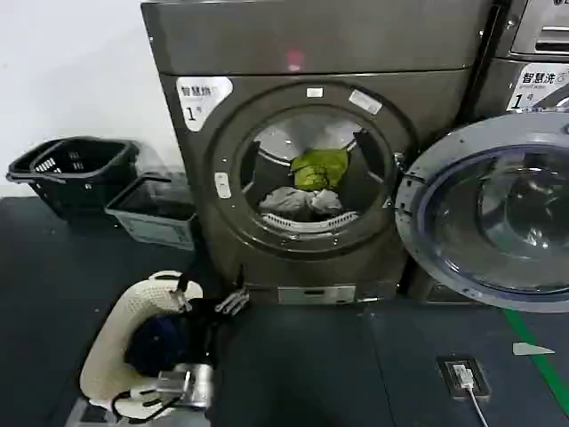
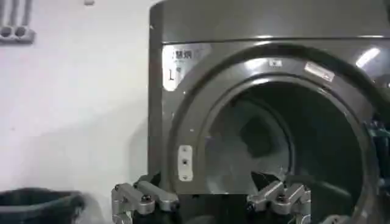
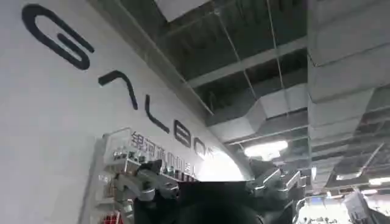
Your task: Grasp the clothes from the dryer.
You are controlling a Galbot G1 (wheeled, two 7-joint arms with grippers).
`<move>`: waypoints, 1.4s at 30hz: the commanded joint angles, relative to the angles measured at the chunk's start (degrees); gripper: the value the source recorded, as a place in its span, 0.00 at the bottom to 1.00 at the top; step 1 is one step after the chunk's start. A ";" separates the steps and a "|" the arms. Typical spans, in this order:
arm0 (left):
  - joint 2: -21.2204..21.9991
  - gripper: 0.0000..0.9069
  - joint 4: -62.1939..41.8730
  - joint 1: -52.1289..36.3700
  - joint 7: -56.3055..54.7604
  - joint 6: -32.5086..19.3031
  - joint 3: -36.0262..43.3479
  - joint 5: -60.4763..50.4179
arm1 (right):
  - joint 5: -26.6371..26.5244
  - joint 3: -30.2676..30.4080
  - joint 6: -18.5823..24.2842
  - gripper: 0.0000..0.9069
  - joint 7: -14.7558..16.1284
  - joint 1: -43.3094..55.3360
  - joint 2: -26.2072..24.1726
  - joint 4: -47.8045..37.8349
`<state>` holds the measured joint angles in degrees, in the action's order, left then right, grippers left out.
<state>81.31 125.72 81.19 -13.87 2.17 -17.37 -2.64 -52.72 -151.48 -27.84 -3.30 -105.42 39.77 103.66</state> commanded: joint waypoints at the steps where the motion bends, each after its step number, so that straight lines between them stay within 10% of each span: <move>1: -0.07 1.00 -0.36 -0.07 -1.45 -0.92 -0.20 -0.39 | -0.46 0.01 1.37 1.00 0.09 -0.10 0.03 -0.03; 42: 0.19 1.00 1.29 1.82 2.12 1.11 0.97 0.48 | -2.88 0.77 1.42 1.00 0.97 0.94 0.56 0.93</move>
<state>81.50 127.04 83.02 -11.78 3.24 -16.38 -2.10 -55.54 -150.90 -26.46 -2.20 -104.57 40.14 104.39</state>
